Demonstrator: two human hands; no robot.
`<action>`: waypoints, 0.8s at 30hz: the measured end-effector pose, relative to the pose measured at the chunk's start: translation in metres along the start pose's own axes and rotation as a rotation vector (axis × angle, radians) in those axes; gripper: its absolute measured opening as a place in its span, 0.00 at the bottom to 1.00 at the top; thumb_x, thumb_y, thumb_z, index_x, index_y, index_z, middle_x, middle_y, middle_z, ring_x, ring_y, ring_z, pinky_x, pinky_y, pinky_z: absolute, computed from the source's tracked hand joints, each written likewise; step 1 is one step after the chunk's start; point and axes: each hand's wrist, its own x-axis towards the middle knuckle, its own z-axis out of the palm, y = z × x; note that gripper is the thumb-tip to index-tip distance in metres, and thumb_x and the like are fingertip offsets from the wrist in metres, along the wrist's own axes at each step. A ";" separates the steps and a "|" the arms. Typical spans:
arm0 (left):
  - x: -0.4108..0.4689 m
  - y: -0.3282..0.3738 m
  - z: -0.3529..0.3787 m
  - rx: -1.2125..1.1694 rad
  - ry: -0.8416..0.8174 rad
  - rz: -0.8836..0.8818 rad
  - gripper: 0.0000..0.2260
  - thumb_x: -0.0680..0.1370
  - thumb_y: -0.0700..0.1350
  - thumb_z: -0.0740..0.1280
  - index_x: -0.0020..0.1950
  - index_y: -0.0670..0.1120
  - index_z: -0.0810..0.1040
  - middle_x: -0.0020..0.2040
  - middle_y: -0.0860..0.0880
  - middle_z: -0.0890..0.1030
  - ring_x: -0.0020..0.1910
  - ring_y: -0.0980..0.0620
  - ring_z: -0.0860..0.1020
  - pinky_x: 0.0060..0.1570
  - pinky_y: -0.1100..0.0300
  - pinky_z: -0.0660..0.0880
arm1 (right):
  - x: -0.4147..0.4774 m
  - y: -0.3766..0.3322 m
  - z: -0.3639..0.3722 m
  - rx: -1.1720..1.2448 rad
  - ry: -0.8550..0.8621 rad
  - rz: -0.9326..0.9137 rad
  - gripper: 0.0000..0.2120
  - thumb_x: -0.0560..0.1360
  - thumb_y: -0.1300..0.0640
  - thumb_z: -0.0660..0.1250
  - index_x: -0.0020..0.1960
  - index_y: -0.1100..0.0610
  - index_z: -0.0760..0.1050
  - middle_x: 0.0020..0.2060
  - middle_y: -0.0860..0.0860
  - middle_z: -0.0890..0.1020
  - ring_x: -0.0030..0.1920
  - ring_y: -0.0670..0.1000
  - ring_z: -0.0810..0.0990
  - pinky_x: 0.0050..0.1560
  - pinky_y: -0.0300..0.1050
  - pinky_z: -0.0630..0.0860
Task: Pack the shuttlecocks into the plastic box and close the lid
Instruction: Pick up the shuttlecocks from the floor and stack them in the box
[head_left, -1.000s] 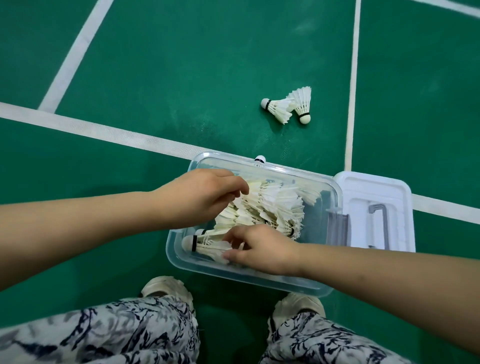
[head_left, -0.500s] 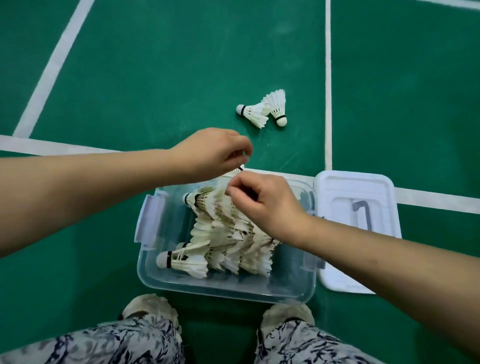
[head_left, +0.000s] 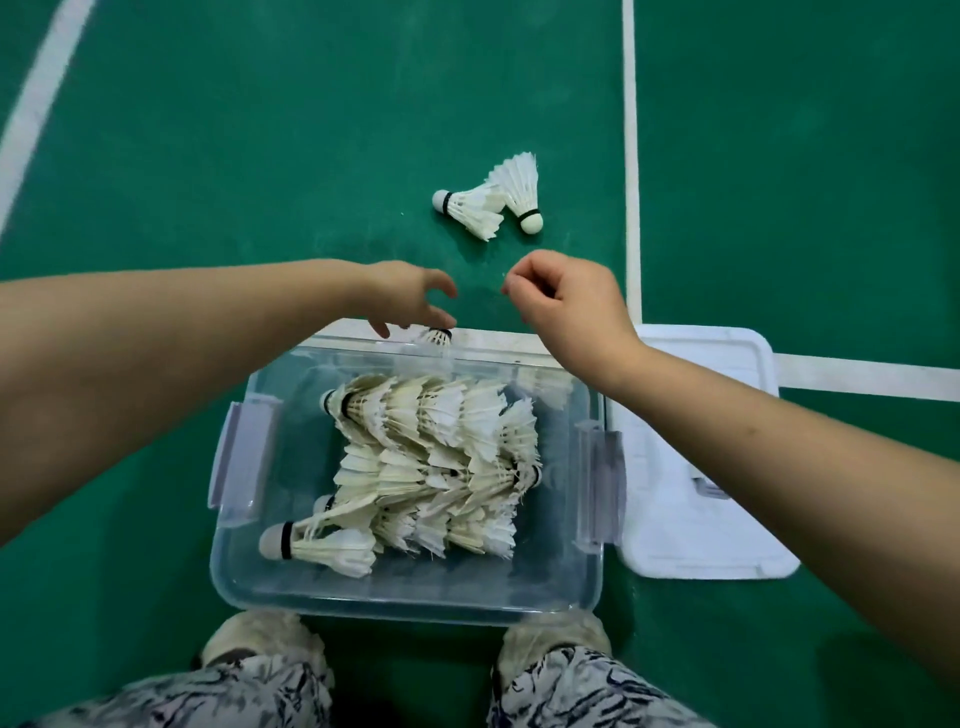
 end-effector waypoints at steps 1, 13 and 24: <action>0.004 0.001 0.002 0.013 -0.015 0.002 0.22 0.74 0.56 0.64 0.67 0.54 0.65 0.55 0.43 0.77 0.46 0.47 0.77 0.39 0.55 0.79 | 0.000 0.003 -0.001 0.005 0.001 0.016 0.07 0.74 0.58 0.63 0.39 0.57 0.77 0.26 0.45 0.72 0.32 0.47 0.71 0.37 0.44 0.69; 0.025 0.004 0.004 0.345 -0.042 0.152 0.13 0.76 0.55 0.63 0.57 0.51 0.74 0.34 0.50 0.79 0.36 0.50 0.77 0.41 0.60 0.71 | -0.003 0.024 -0.005 0.010 0.010 0.081 0.09 0.74 0.58 0.62 0.39 0.60 0.77 0.28 0.48 0.74 0.37 0.52 0.75 0.43 0.48 0.74; 0.013 0.007 0.004 0.178 0.077 0.150 0.10 0.77 0.51 0.62 0.56 0.52 0.75 0.42 0.50 0.76 0.42 0.49 0.73 0.40 0.60 0.66 | -0.005 0.042 -0.009 -0.024 0.027 0.145 0.09 0.74 0.58 0.62 0.40 0.61 0.77 0.30 0.50 0.76 0.38 0.53 0.76 0.43 0.46 0.74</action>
